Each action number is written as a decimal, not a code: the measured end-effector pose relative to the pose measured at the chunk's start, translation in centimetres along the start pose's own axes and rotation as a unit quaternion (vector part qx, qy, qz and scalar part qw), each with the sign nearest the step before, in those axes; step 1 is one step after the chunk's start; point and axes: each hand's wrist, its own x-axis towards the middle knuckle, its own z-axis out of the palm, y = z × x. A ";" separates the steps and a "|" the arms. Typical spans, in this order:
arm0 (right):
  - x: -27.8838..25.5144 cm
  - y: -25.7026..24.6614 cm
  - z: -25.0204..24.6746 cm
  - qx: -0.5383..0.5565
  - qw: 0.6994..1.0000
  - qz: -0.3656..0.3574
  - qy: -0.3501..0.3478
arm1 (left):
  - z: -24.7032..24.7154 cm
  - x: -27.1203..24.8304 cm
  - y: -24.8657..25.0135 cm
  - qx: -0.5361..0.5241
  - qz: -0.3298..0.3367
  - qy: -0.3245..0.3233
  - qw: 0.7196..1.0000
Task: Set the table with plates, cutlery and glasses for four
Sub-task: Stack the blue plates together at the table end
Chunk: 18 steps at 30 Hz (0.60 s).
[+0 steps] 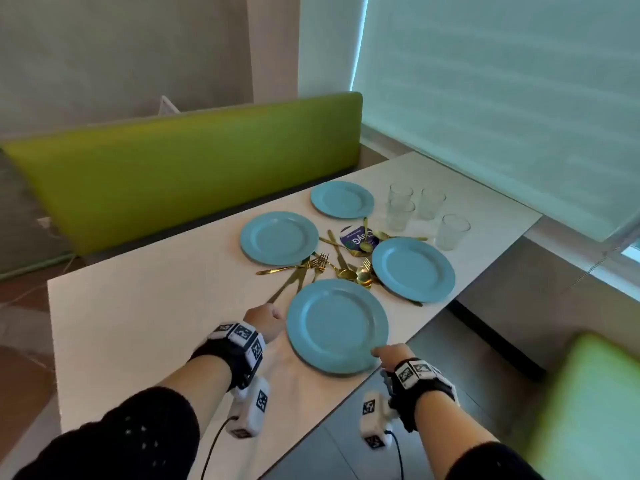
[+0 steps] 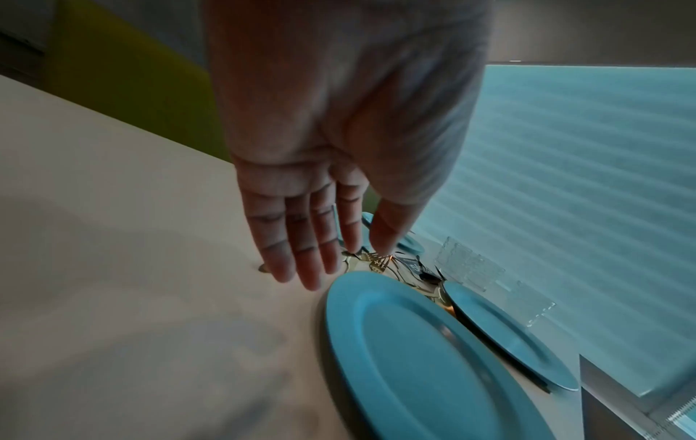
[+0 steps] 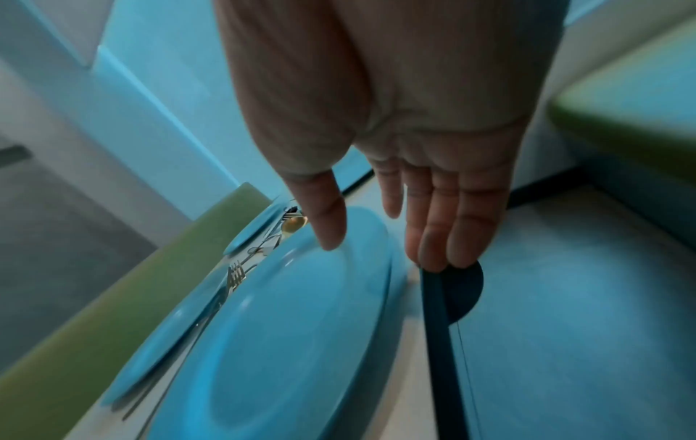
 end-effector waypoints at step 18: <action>-3.0 -1.0 0.1 0.287 0.957 -0.011 0.027 | -0.4 2.6 0.4 -0.004 0.001 -0.023 1.000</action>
